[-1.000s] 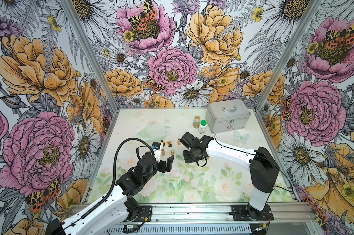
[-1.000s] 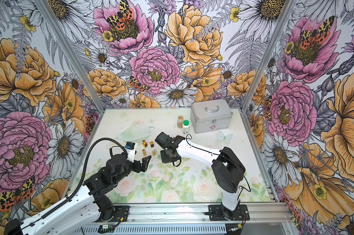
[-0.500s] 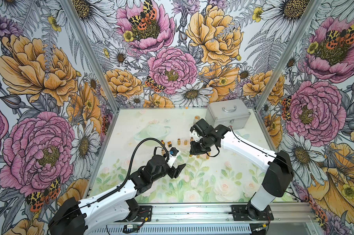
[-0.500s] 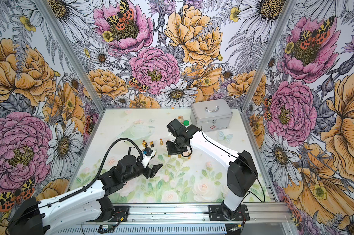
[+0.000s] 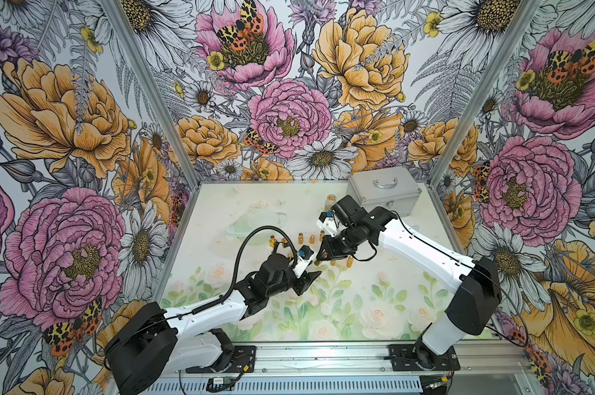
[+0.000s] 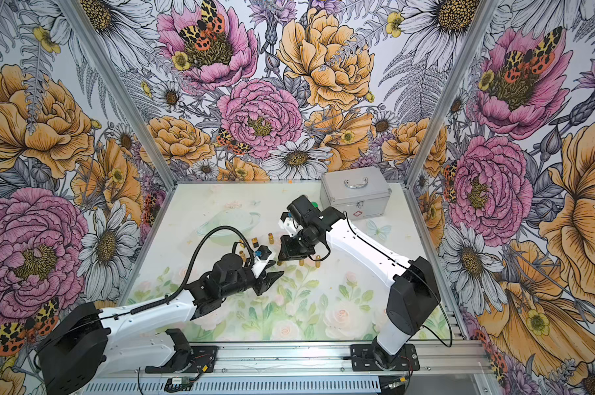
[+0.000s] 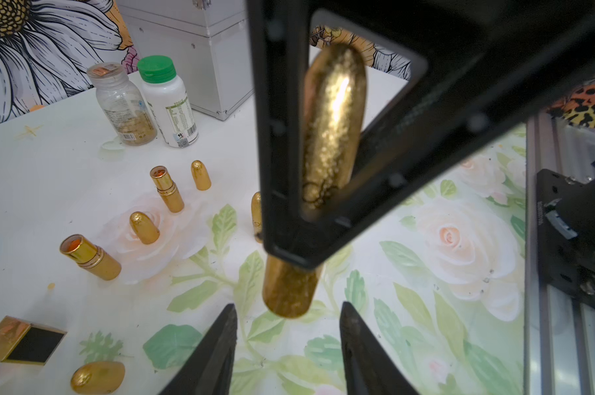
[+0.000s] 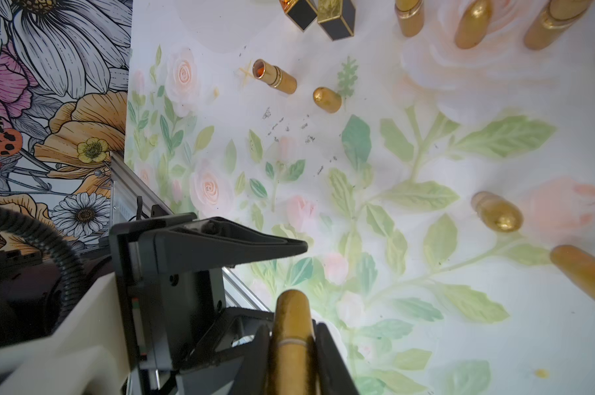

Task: Open the lipstick cap
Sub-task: Open the cover of the lipstick.

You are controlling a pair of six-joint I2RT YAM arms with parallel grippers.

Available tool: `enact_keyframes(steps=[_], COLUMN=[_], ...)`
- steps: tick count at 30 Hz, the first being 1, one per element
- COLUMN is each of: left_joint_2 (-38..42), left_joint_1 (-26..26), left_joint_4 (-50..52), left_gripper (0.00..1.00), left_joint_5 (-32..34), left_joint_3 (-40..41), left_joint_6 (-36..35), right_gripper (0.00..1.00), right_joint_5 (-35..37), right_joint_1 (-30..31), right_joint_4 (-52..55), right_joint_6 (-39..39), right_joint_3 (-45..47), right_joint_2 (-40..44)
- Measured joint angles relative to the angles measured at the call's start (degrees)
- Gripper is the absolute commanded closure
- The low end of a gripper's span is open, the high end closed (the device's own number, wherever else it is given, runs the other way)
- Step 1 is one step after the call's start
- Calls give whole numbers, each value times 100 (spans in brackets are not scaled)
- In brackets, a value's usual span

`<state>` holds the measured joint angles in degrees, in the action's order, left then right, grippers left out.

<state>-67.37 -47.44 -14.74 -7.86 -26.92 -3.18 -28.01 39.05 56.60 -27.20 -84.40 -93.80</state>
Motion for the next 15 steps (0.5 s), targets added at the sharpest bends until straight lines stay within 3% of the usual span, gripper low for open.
enact_keyframes(steps=[15], left_joint_2=[-20], left_joint_1=[48], left_joint_4=[-361], left_gripper=[74], left_joint_5=[-85], left_joint_3=[-22], left_joint_6=[24], right_gripper=[78], right_joint_5=[-391], right_joint_1=[-13], right_joint_4=[-24], right_joint_6=[44], right_joint_3=[2], right_joint_2=[0])
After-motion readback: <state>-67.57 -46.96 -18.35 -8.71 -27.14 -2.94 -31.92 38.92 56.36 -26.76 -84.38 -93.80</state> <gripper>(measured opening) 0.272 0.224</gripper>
